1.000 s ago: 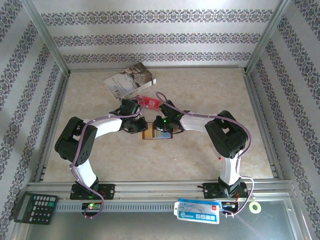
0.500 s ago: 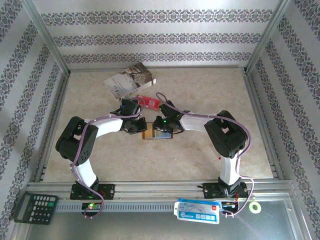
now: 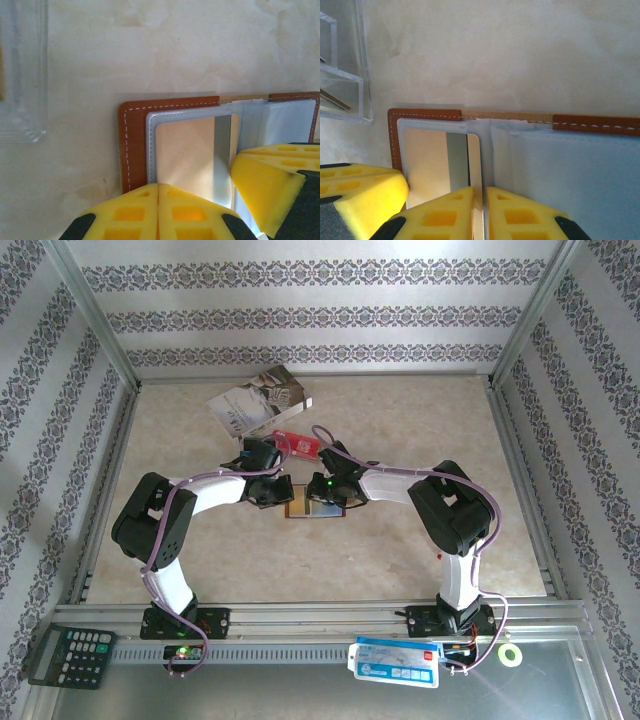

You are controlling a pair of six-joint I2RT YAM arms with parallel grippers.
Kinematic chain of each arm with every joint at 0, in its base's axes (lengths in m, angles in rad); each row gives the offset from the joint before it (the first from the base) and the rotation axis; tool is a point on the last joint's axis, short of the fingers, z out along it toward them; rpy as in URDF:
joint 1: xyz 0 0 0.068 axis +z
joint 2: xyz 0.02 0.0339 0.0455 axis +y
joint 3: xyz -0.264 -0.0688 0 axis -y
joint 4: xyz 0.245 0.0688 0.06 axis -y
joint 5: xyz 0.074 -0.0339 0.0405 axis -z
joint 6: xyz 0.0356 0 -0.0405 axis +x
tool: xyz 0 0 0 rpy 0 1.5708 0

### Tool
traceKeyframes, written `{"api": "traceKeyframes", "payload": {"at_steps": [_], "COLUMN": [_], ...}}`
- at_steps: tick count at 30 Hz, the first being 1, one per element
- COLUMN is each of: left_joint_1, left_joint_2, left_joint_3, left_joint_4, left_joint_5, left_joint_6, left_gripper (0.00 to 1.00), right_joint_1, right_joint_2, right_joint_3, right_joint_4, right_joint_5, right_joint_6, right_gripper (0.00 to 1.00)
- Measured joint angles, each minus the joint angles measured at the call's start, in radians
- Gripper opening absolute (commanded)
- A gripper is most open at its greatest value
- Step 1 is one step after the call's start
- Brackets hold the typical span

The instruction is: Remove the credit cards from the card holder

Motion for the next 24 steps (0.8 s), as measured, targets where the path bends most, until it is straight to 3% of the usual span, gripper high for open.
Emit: {"api": "traceKeyframes", "payload": {"at_steps": [12,24], "left_joint_1": [0.0,0.0], "left_joint_2": [0.003,0.005], "left_joint_3": [0.002,0.002], "left_joint_4": [0.0,0.001], "left_joint_5": [0.0,0.0], "left_joint_6": [0.0,0.0], "left_gripper": [0.08,0.12], "right_joint_1": [-0.016,-0.027], "right_joint_2": [0.01,0.007], "right_joint_3": [0.0,-0.013], "right_joint_4": [0.025,0.047], "right_joint_5": [-0.056,-0.064], "right_joint_6": [0.023,0.022], "right_gripper": [0.14,0.06]}}
